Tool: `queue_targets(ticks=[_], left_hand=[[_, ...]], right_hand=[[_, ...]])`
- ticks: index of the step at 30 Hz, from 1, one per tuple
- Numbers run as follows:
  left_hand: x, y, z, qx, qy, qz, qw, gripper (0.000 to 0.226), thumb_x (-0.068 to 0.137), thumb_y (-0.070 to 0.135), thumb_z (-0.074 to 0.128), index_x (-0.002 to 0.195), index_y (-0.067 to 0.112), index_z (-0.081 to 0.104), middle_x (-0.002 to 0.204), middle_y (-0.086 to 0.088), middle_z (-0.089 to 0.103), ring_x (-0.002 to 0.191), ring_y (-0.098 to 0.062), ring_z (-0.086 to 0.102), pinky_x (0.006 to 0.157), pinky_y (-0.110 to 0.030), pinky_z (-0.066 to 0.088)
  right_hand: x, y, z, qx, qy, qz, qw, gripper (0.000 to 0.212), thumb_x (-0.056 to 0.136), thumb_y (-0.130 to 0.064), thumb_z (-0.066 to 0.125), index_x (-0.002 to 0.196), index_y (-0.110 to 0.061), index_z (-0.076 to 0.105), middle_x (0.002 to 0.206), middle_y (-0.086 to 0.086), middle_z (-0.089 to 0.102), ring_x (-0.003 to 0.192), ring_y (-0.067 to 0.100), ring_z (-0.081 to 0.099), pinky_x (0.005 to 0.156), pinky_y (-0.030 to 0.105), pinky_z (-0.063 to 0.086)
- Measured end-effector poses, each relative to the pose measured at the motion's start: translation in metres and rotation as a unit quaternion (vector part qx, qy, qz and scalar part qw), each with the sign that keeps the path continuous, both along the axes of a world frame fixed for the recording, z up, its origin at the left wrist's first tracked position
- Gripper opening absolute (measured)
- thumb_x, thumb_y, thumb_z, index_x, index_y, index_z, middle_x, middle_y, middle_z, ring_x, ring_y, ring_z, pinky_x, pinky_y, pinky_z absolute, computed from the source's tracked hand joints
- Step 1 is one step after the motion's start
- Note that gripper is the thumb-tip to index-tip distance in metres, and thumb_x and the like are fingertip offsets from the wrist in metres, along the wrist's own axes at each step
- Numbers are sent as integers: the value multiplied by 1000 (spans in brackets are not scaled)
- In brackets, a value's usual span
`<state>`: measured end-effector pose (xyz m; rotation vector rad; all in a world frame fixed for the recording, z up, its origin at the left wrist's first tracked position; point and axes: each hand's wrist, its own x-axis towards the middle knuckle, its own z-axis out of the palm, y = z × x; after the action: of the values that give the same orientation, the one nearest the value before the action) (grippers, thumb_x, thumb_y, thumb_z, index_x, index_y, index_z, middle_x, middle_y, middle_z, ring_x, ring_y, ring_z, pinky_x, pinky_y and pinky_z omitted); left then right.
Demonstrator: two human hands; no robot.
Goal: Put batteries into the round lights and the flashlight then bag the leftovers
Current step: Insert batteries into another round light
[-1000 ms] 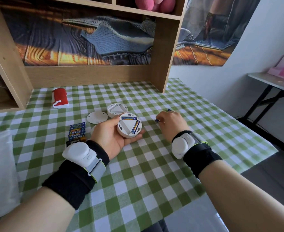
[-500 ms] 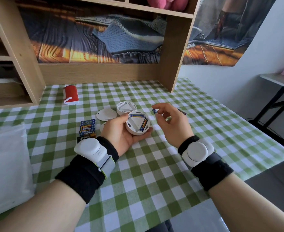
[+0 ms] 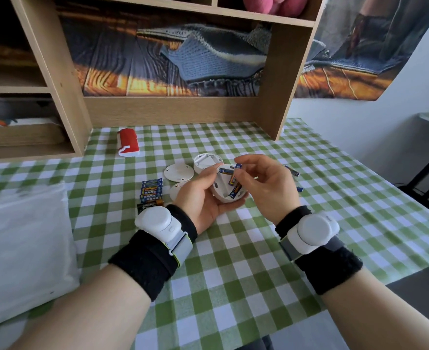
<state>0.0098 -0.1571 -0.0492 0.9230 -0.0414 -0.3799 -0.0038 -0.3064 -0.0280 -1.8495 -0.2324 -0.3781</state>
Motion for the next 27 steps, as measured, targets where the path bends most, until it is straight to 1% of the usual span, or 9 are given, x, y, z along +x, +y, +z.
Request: queue_targets(ticks=[3, 6, 9, 13, 16, 18, 20, 23, 27], left_hand=[[0, -1, 1, 26, -12, 22, 999, 40, 104, 36, 41, 122, 6, 61, 115, -20, 70, 94, -32, 72, 80, -43, 58], [2, -3, 0, 45, -15, 34, 998, 39, 104, 39, 40, 113, 8, 63, 96, -14, 75, 83, -29, 74, 68, -38, 60], [3, -5, -2, 58, -18, 31, 998, 42, 105, 40, 36, 109, 10, 64, 92, -14, 75, 81, -28, 74, 74, -41, 60], [2, -2, -2, 31, 1, 17, 999, 33, 105, 28, 42, 107, 6, 67, 99, -19, 71, 82, -31, 71, 84, -46, 56], [2, -3, -4, 56, -22, 21, 998, 38, 104, 31, 43, 125, 5, 61, 109, -21, 65, 83, -29, 67, 75, -39, 54], [3, -4, -4, 68, -33, 23, 997, 45, 104, 39, 39, 128, 7, 59, 107, -19, 64, 83, -27, 64, 73, -37, 50], [3, -5, -4, 72, -35, 22, 997, 50, 103, 45, 36, 128, 8, 59, 106, -16, 68, 85, -26, 67, 75, -37, 52], [3, -6, -3, 52, -12, 16, 998, 52, 103, 46, 35, 128, 7, 58, 115, -18, 71, 96, -29, 71, 86, -46, 56], [2, -4, -3, 70, -25, 6, 997, 41, 102, 37, 45, 123, 5, 61, 117, -20, 67, 103, -34, 66, 89, -50, 54]], right_hand=[[0, 4, 0, -60, -19, -10, 998, 15, 89, -19, 71, 102, -26, 69, 84, -9, 71, 81, 9, 69, 71, 28, 58], [0, 7, 1, -66, -31, -26, 997, 10, 87, -22, 73, 94, -28, 68, 83, -11, 72, 79, 5, 68, 68, 23, 54], [-1, 8, 3, -69, -36, -44, 996, 9, 86, -22, 74, 87, -29, 68, 80, -15, 71, 77, 0, 65, 64, 13, 47], [-3, 8, 5, -104, -41, -52, 992, 11, 86, -22, 73, 87, -31, 67, 81, -19, 68, 75, -5, 60, 64, 9, 44], [-2, 5, 1, -118, -52, -66, 989, 14, 86, -26, 73, 86, -37, 65, 85, -18, 67, 81, 2, 59, 67, 11, 42], [2, 4, -1, -133, -69, -84, 985, 11, 85, -29, 74, 87, -36, 66, 91, -16, 63, 89, 5, 56, 72, 13, 40], [4, 3, -2, -135, -75, -93, 984, 9, 84, -31, 75, 89, -32, 68, 99, -11, 60, 96, 8, 54, 77, 17, 42], [4, 2, -3, -103, -43, -75, 991, 11, 84, -28, 75, 87, -33, 66, 105, -17, 59, 100, -1, 57, 79, 17, 47], [3, 3, -9, -64, -12, -58, 996, 11, 86, -25, 74, 86, -30, 64, 95, -16, 68, 92, -1, 63, 77, 27, 56]])
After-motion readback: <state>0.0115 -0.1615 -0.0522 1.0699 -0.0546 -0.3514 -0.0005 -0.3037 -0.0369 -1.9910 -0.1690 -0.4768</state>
